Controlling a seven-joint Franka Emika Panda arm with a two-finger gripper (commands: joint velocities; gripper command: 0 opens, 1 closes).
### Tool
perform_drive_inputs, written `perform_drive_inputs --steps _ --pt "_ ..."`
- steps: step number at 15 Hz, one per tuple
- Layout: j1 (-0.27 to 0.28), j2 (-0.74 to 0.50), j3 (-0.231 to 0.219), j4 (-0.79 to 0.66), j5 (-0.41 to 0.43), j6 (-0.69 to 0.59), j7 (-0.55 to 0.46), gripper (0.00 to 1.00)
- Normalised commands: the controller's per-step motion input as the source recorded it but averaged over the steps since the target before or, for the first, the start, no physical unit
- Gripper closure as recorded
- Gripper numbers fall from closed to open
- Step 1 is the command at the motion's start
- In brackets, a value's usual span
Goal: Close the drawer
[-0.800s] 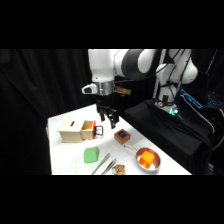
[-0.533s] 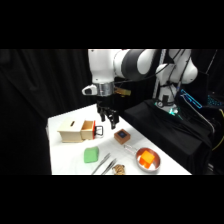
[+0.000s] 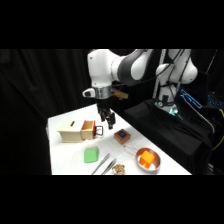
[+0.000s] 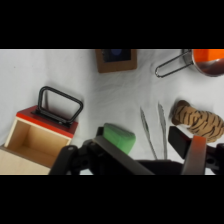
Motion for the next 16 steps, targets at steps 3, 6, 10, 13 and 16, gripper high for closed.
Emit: perform_drive_inputs --steps 3,6,10,13,16 --pt "-0.059 -0.04 -0.038 -0.22 0.117 0.36 0.19 0.00" --pt "-0.053 0.00 -0.030 -0.19 0.150 0.39 0.17 0.00" --pt "-0.065 0.07 -0.007 -0.14 0.216 0.48 0.09 0.00" --pt "-0.064 0.11 0.016 -0.07 0.205 0.44 0.06 0.00" --pt "-0.055 0.13 0.038 -0.04 0.170 0.38 0.07 0.00"
